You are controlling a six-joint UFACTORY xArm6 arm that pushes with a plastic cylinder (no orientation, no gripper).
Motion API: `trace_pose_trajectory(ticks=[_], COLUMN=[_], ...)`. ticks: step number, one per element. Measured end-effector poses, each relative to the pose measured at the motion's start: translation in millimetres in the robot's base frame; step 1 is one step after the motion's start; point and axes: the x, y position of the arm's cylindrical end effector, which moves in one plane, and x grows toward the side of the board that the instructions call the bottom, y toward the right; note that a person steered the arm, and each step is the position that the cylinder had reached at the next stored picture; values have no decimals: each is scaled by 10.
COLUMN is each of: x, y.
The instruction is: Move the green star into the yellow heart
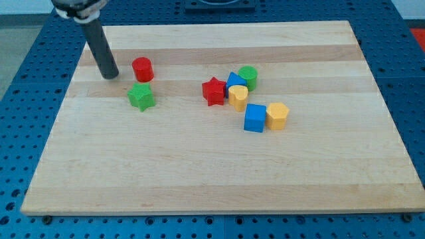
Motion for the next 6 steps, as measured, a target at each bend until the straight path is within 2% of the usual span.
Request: trace_pose_trajectory(ticks=[2, 3, 4, 5, 6], x=[819, 977, 976, 825, 581], y=[148, 170, 97, -203, -235])
